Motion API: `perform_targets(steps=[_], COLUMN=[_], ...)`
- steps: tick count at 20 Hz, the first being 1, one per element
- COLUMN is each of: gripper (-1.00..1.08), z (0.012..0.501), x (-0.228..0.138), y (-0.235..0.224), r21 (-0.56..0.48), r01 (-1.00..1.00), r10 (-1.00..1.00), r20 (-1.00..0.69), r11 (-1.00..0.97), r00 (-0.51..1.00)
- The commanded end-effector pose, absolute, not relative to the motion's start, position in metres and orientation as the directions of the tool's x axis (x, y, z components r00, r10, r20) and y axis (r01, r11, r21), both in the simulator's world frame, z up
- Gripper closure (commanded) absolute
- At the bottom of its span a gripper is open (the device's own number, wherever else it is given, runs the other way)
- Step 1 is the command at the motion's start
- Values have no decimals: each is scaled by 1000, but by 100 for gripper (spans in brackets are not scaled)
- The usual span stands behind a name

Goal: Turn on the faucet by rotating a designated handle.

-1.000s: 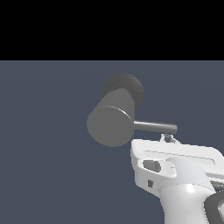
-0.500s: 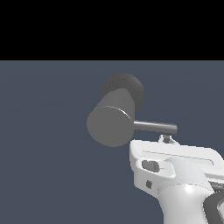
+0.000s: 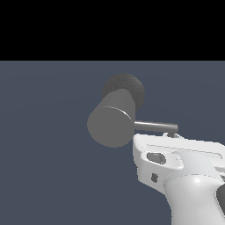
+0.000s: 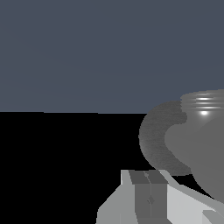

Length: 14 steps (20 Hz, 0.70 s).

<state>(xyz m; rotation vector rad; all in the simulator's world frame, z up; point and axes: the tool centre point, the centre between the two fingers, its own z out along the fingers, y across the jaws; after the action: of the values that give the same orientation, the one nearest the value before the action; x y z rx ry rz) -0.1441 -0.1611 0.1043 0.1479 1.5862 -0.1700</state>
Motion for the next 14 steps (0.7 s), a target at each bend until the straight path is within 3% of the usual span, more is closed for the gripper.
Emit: perform_targets(steps=[1,7,8,14], gripper=[108,108,108,108], z=[123,139,113,136], x=[-144,-145,-148,-146], y=[-159,-160,-175,-166], r21=[-19,-17,-27,-24], r01=[198,199,222,216], r10=[-19,-17,-17,-17], r20=[-1000,-1000,-999,-999], r11=[980,980,975,976], r00=[-1,-3,-47,-36])
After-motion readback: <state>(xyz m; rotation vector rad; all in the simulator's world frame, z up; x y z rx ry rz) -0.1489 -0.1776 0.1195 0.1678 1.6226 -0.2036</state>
